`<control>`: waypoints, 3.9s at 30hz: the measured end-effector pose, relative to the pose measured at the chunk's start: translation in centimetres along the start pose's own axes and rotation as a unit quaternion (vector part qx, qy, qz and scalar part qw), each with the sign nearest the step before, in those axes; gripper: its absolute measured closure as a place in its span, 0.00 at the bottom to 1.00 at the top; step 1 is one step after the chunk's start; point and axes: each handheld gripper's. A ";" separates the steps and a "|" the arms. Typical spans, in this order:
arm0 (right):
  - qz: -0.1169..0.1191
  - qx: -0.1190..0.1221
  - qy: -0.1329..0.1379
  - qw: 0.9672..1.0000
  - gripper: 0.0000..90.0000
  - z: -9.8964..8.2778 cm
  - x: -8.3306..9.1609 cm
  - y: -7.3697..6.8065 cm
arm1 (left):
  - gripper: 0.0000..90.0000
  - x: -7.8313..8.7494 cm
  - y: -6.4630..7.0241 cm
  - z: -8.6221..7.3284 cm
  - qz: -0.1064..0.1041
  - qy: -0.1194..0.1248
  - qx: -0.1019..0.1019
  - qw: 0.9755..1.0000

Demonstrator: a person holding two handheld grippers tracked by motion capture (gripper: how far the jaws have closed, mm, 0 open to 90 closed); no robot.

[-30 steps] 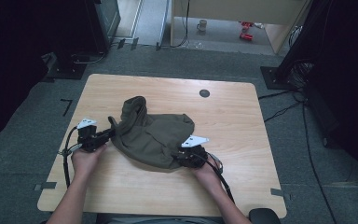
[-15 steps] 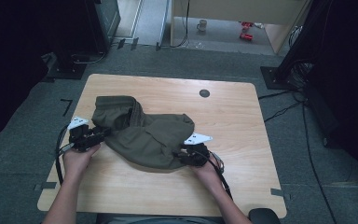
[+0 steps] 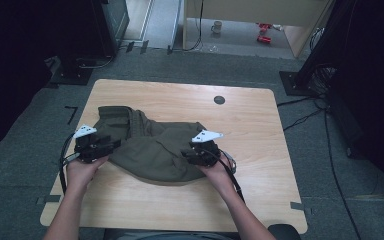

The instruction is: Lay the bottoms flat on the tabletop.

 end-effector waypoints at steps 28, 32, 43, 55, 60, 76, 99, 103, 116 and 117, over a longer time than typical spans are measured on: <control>-0.009 0.035 -0.028 0.999 0.57 3.3 -5.8 -3.9 | 0.53 -1.5 -1.3 -0.6 -0.003 -0.014 -0.019 1.000; -0.015 0.045 -0.041 0.998 0.69 3.0 -6.8 -4.0 | 0.53 -1.5 -1.6 -0.7 -0.003 -0.017 -0.013 1.000; -0.038 0.019 -0.023 0.999 0.97 3.8 -3.8 -3.0 | 0.55 -1.7 -1.6 -0.8 0.001 -0.027 -0.020 0.999; -0.073 -0.022 0.029 0.997 0.96 1.0 1.7 0.0 | 0.57 -1.6 -1.2 -0.6 -0.007 -0.014 -0.024 1.000; -0.084 -0.047 0.020 0.995 0.95 -1.6 2.7 1.0 | 0.58 -1.8 -0.8 -0.4 -0.018 -0.010 -0.025 0.999; -0.108 -0.109 -0.025 0.988 0.95 -6.7 4.2 5.2 | 0.57 -3.6 -0.4 -1.1 -0.022 -0.056 -0.036 0.998; -0.138 -0.156 0.030 0.978 0.82 -6.7 7.8 8.3 | 0.58 -3.4 0.8 -0.7 -0.030 -0.048 -0.032 0.998; -0.122 -0.154 0.033 0.980 0.80 -5.8 7.5 8.2 | 0.61 -3.0 1.5 -0.6 -0.055 -0.035 -0.024 0.998; -0.053 -0.107 0.021 0.993 0.74 -3.2 3.3 6.6 | 0.61 -7.9 3.5 -0.9 -0.017 -0.085 -0.050 0.995; -0.047 -0.108 0.022 0.993 0.74 -3.1 3.1 6.6 | 0.61 -8.3 3.6 -0.7 -0.019 -0.086 -0.052 0.995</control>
Point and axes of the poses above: each handheld gripper's, and its own axes: x roughly backward along the jaws, z roughly out of its top, y roughly to its right, and after that the axes turned 13 degrees about -z, right-handed
